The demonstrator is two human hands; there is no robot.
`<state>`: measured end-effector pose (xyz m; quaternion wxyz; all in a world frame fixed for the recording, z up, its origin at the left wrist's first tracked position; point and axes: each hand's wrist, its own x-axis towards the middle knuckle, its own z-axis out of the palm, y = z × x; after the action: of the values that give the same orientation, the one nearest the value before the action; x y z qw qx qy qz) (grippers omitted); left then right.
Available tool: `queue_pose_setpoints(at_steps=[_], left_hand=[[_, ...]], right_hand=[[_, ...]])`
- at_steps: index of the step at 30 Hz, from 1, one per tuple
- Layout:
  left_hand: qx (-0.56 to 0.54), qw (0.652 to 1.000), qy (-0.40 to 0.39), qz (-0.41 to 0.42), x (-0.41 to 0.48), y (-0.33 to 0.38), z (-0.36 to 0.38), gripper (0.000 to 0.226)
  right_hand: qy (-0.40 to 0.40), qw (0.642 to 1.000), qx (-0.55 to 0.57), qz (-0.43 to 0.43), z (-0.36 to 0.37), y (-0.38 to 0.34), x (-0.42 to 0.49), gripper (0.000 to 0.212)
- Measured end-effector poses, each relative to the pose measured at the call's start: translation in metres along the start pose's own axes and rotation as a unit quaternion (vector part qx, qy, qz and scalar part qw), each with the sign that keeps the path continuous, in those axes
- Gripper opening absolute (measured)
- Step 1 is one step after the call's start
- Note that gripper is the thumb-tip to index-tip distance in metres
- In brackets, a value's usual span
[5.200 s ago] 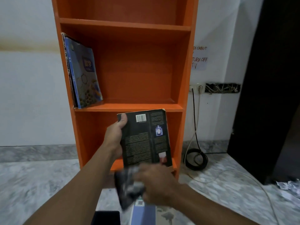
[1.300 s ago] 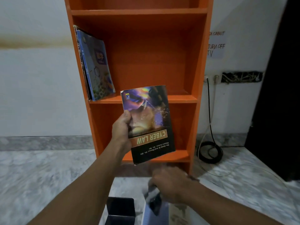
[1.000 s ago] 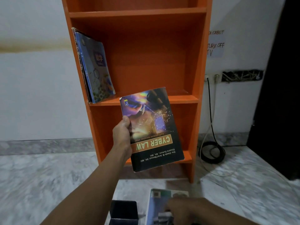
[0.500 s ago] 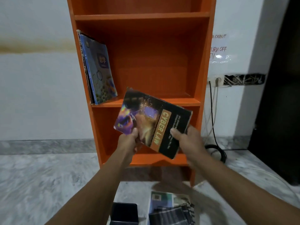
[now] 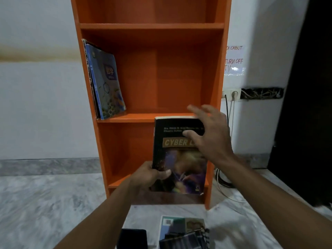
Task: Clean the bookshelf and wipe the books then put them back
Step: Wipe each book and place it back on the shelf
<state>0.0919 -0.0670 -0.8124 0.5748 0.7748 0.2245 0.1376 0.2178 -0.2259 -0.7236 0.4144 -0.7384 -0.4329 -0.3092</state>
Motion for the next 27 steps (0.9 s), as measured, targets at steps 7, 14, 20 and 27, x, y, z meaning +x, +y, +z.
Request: queue_pose_setpoints(at_steps=[7,14,20,27], left_hand=[[-0.119,0.992,0.04,-0.033,-0.002,0.022,-0.01,0.013],[-0.12,0.989,0.084,0.008,0.004,0.04,-0.054,0.019],[0.137,0.96,0.224,0.101,0.011,0.08,-0.13,0.044],[0.196,0.914,0.334,0.124,0.037,0.102,-0.178,0.022]], right_hand=[[-0.246,0.869,0.276,0.329,0.024,0.021,-0.059,0.034],[-0.19,0.808,0.393,0.397,0.064,-0.014,-0.029,0.026],[-0.178,0.77,0.46,0.405,0.111,-0.07,0.051,0.032],[-0.207,0.868,0.306,0.333,0.152,-0.09,0.128,0.023]])
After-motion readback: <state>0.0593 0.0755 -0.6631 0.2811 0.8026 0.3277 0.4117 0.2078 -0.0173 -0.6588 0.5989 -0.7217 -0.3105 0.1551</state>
